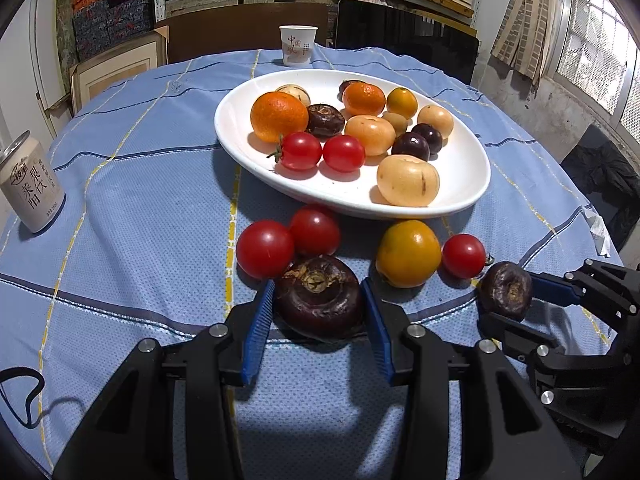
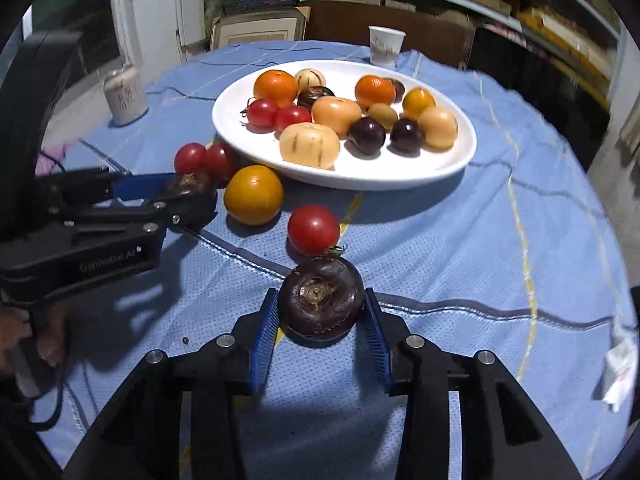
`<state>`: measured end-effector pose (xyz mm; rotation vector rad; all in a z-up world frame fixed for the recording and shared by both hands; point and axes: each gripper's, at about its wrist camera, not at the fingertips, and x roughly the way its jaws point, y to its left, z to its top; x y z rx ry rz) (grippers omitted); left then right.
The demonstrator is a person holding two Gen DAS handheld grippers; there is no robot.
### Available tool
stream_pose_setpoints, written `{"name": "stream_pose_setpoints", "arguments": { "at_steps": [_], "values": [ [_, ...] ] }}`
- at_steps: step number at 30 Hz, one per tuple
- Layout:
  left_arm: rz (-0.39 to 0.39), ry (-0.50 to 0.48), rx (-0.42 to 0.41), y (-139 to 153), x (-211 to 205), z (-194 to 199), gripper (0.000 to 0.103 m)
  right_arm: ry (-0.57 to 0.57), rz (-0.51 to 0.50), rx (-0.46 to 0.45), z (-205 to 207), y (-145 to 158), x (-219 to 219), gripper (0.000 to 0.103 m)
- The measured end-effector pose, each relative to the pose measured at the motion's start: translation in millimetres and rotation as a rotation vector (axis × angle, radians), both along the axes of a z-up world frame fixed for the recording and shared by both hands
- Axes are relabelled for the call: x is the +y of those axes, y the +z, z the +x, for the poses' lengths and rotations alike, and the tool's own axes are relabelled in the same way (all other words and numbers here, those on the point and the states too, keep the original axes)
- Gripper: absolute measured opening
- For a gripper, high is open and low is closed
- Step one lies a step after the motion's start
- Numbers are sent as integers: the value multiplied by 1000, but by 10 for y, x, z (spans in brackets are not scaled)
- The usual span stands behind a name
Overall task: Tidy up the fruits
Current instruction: 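Grasp a dark purple tomato with the left tool while the right tool grasps another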
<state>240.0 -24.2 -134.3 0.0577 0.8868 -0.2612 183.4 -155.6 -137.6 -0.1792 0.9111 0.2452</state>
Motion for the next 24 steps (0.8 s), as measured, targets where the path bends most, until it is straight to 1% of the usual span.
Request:
{"name": "stream_pose_setpoints", "arguments": {
  "at_steps": [8,16,20,24],
  "values": [
    [-1,3,-6,8,11,-8,43,-29,60,14,-59,-1,-108,42],
    [13,6,-24,37,4,-46,43,-45,83,11,-123,0,-164,42],
    [6,15,-25,50,29,-72,43,-54,93,6,-179,9,-197,42],
    [10,19,-50,97,39,-148,43,-62,100,-6,-242,21,-218,42]
  ]
}}
